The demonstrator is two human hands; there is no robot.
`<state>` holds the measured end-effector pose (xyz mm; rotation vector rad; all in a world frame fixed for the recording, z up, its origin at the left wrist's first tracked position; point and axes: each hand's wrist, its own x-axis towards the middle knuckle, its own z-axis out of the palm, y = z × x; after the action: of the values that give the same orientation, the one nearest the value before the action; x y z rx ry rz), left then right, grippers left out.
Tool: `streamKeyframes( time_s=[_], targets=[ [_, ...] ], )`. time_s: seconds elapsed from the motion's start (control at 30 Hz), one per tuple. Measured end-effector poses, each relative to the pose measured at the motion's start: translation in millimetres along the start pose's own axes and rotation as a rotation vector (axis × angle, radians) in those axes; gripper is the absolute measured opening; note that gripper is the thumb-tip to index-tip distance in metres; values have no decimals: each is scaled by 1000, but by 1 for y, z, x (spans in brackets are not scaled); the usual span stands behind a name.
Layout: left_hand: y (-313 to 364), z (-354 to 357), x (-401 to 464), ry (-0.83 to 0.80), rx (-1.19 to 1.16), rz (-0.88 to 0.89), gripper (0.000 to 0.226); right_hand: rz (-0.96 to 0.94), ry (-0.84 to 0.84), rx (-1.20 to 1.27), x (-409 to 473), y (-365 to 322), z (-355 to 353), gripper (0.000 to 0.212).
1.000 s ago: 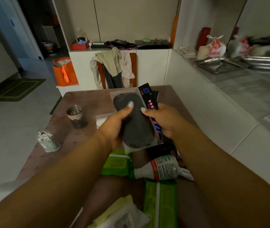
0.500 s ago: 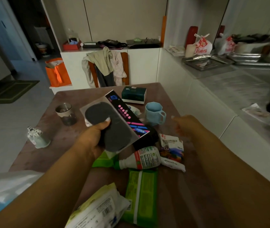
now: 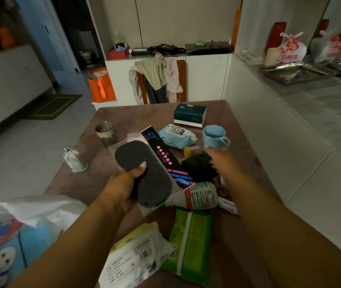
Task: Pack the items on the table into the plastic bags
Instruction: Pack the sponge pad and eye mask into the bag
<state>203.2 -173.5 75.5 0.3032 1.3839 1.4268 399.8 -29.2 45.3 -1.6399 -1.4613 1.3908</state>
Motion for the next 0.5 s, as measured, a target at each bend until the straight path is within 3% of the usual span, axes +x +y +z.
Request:
streamKeyframes(
  time_s=[0.07, 0.13, 0.23, 0.33, 0.5],
  targets=[
    [-2, -1, -4, -8, 0, 8, 39, 33, -315, 142, -35, -28, 19, 50],
    [-2, -2, -10, -21, 11, 27, 39, 19, -508, 238, -59, -41, 35, 38],
    [3, -6, -23, -5, 28, 75, 33, -11, -592, 251, -75, -48, 59, 27],
    [13, -19, -40, 34, 54, 101, 42, -27, -639, 315, -86, -55, 79, 10],
    [35, -58, -78, 58, 71, 177, 34, -104, -658, 280, -109, -72, 110, 33]
  ],
)
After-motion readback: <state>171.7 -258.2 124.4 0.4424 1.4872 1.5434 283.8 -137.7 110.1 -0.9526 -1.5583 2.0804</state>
